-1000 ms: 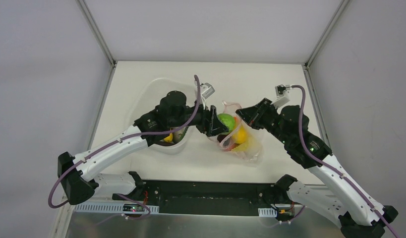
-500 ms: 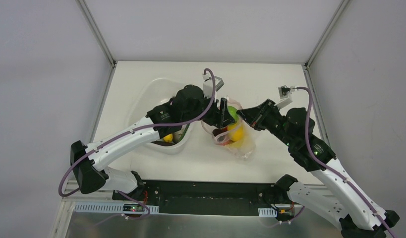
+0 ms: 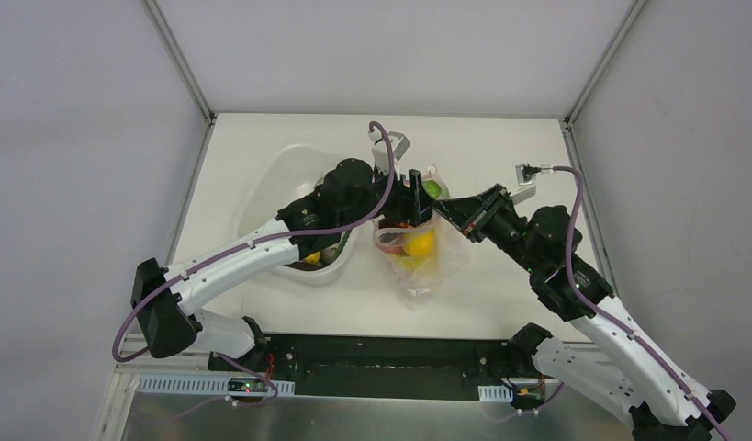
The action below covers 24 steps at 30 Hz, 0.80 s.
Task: Place the food in the zip-top bag and seal the zipper
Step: Place the fake fruit in the zipper food storage bag.
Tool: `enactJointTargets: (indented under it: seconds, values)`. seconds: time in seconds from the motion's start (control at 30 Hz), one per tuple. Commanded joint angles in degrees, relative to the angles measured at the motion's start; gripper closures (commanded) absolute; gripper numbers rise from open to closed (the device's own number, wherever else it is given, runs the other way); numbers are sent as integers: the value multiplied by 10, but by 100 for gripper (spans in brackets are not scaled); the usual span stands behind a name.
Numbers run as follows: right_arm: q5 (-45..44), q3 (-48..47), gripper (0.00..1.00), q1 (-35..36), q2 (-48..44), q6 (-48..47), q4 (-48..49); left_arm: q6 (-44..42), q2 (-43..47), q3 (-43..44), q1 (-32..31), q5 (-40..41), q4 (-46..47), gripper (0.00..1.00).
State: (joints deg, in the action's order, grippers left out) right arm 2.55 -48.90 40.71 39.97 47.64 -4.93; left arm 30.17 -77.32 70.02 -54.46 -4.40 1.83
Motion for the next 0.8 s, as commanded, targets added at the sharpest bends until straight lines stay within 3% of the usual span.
enactJointTargets:
  seconds: [0.0, 0.13, 0.23, 0.43, 0.77]
  values:
    - [3, 6, 94, -2, -22, 41, 90, 10, -13, 1, -9, 6, 37, 52]
    - [-43, 23, 94, -4, -47, 42, 90, 2, -30, -4, -10, 20, 10, 45]
    - [-69, 35, 94, -5, -63, 40, 88, 16, -45, -12, -10, 2, 40, 41]
    - [-80, 43, 94, -8, -71, 44, 73, 31, -66, -8, -10, -37, 80, 21]
    - [-119, 37, 94, -11, -84, 21, 52, -19, -25, 6, -9, -32, -10, 19]
